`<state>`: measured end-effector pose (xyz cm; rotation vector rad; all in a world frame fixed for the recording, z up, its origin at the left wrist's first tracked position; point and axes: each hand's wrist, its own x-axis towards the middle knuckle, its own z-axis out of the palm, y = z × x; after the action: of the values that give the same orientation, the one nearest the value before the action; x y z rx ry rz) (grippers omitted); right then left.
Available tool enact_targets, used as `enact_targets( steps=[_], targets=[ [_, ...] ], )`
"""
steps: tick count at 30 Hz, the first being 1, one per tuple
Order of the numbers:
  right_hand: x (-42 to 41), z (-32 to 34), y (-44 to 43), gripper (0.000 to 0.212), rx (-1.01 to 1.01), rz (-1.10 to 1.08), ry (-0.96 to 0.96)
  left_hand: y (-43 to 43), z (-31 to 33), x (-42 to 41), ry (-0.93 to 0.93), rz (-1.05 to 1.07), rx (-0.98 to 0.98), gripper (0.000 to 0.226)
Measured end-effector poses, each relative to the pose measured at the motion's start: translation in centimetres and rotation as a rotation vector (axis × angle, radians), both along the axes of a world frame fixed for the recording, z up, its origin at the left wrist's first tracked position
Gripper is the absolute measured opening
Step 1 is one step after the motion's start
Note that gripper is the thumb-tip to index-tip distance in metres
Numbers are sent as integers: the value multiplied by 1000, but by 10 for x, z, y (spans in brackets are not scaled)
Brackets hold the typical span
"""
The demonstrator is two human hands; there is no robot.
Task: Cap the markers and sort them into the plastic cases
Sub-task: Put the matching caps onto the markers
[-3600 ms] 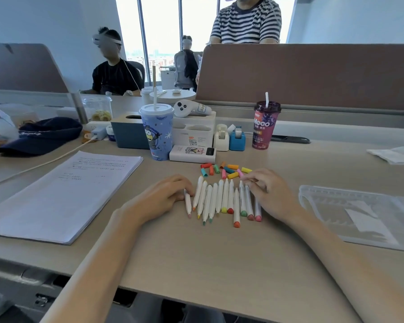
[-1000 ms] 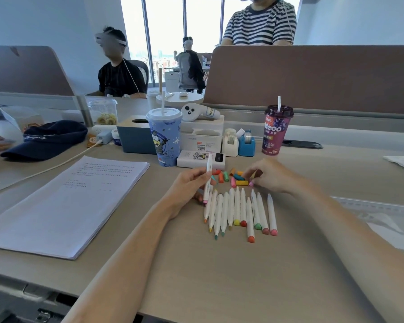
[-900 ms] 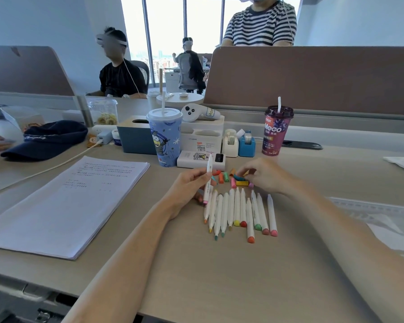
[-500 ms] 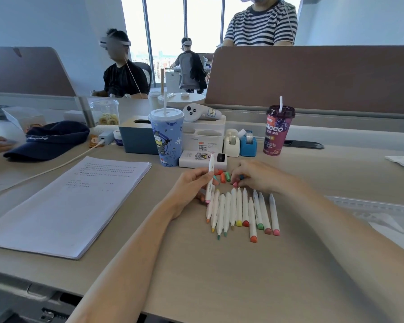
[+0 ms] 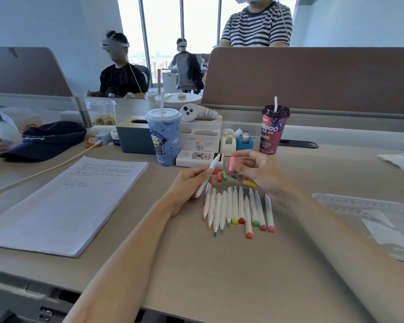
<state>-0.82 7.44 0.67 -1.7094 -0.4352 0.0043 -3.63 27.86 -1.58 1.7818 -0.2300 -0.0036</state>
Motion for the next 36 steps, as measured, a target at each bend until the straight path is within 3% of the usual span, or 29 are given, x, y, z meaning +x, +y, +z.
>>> enact_targets(
  steps=[5, 9, 17, 27, 31, 33, 36],
  targets=[
    [3, 5, 0, 23, 187, -177, -3, 3, -2, 0, 11, -79, 1, 34],
    [9, 2, 0, 23, 106, -248, 17, 1, 0, -1, 13, -100, 11, 35],
    [8, 0, 12, 16, 8, -174, -8, 0, 1, -1, 27, -116, 6, 34],
    [-2, -3, 29, 15, -109, -177, -219, -1, 4, -11, 26, -109, 45, 34],
    [-3, 9, 25, 14, -87, -129, -200, -1, 6, -11, -55, 21, 152, 39],
    [-5, 12, 19, 15, -180, -133, -238, 0, 6, -10, -87, 111, 236, 38],
    [-10, 8, 10, 22, -315, -186, -313, 10, 4, -14, -63, 238, 438, 17]
  ],
)
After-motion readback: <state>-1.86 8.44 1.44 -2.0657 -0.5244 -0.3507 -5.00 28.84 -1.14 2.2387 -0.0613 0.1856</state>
